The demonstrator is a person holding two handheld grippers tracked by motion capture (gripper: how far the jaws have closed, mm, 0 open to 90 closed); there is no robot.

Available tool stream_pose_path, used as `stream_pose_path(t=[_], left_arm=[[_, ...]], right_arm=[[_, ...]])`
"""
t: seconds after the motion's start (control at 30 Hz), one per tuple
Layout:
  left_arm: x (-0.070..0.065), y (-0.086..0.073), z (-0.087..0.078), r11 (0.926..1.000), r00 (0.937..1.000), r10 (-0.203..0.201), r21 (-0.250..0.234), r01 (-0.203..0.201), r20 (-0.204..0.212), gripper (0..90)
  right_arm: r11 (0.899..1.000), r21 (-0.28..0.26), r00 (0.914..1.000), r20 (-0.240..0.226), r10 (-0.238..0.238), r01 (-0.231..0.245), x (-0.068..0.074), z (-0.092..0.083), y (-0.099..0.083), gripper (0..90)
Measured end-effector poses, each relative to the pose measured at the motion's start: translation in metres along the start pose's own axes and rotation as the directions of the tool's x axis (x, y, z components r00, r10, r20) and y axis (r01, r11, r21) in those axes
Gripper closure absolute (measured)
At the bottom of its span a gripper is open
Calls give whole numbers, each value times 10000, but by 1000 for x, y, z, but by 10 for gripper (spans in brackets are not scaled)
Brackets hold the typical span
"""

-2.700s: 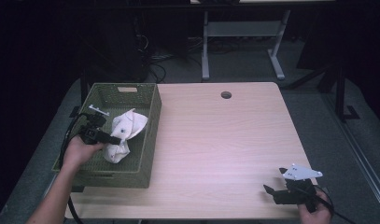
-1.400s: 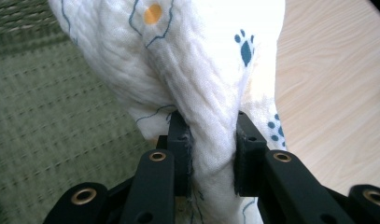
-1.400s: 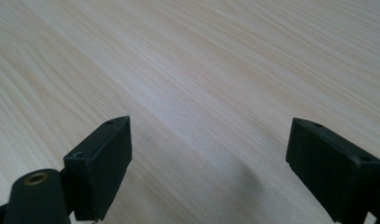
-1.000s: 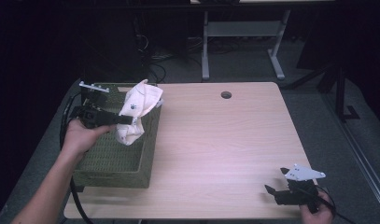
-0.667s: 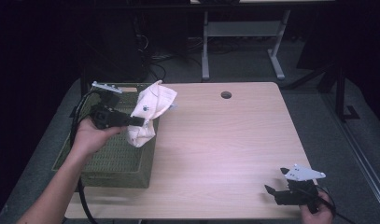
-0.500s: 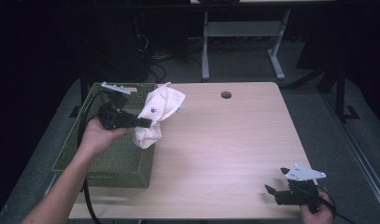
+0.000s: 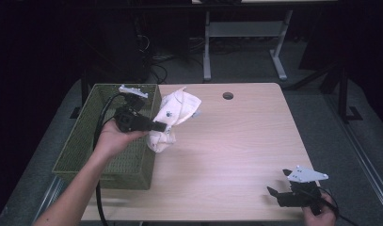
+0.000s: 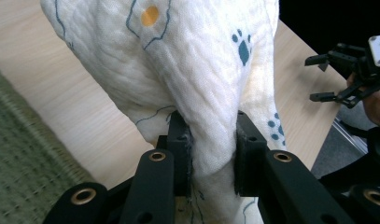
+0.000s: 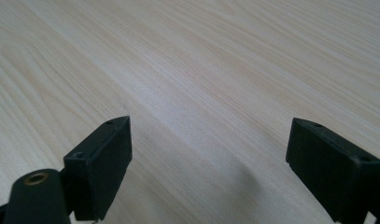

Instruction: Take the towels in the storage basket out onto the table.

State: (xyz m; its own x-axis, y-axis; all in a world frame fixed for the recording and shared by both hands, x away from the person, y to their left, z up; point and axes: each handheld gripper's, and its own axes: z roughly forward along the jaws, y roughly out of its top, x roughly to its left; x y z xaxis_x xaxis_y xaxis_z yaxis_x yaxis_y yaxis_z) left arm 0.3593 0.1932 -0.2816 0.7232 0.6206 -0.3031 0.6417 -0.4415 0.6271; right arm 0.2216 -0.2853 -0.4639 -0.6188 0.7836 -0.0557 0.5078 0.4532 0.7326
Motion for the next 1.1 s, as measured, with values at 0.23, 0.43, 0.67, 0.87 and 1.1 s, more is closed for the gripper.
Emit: stream_pose_path(t=[0.23,0.43,0.67,0.87,1.1], left_arm=[[-18,9,22,9996,9983,269,-123,-263,510,721],[-30,13,41,9980,9960,603,134,-613,665,721],[-36,18,69,9967,9943,617,473,-660,864,720],[-37,16,100,9951,9908,404,847,-517,1292,714],[-43,13,121,9925,9905,398,1097,-544,1313,717]], right_arm=[[10000,-68,10000,-28,48,-48,0,-1,0,140],[10000,-79,10000,-13,-18,18,0,-1,0,140],[9999,-127,10000,-17,-25,25,-1,-2,-1,140],[9999,-126,10000,-38,-13,13,-1,-3,-1,140],[9999,-150,10000,-36,1,-2,-2,-4,-1,140]])
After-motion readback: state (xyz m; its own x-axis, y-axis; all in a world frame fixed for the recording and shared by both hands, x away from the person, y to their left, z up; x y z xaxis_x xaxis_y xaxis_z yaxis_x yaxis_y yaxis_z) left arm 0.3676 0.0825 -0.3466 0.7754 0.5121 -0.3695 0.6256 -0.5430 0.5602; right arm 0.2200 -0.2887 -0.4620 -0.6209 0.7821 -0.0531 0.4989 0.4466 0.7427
